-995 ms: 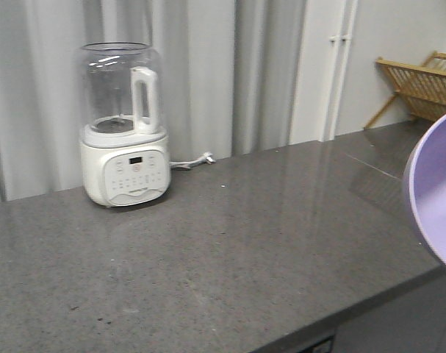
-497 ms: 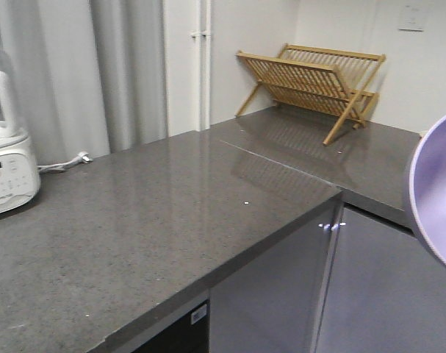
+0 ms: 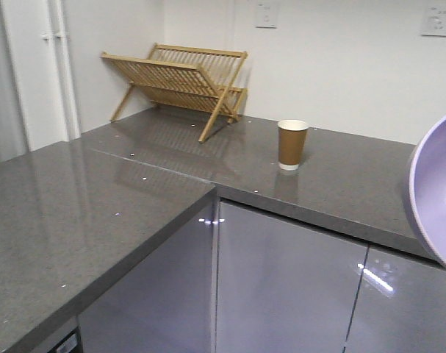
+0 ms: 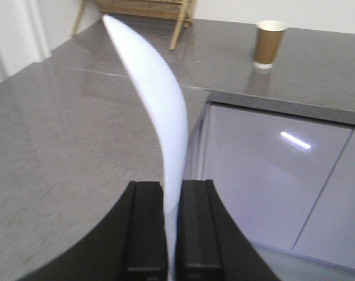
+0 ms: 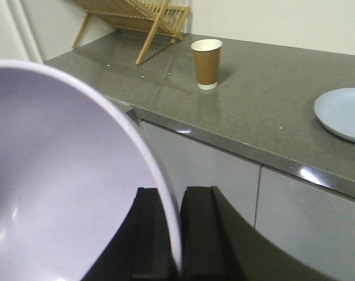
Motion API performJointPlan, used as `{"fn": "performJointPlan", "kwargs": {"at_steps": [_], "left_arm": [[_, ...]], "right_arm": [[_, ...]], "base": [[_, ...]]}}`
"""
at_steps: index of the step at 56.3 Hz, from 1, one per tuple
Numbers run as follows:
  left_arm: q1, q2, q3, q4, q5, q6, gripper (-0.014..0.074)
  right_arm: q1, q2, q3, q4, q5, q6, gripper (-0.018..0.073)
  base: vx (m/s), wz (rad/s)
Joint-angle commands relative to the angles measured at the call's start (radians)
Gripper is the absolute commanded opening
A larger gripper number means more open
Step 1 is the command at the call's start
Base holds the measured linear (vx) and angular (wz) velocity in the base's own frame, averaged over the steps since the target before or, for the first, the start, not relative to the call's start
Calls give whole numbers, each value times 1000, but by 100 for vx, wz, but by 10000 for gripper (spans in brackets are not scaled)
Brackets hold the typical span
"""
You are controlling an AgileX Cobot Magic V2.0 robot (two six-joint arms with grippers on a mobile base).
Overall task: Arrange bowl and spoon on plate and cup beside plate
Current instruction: 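Carry spoon and bowl while driving to the counter with the blue plate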
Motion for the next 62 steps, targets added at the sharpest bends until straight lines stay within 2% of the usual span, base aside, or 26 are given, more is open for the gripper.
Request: {"fn": "performJointPlan", "kwargs": {"at_steps": [1, 26, 62], "left_arm": [[-2, -5, -31, -9, -83, -3, -6], [-2, -5, -31, -9, -83, -3, -6], [-2, -5, -31, -9, -83, -3, -6]], "right_arm": [[0, -3, -32, 34, -72, -9, -8], [0, -3, -32, 34, -72, -9, -8], [0, -3, -32, 34, -72, -9, -8]], "base": [[14, -55], [21, -43], [38, -16]]}}
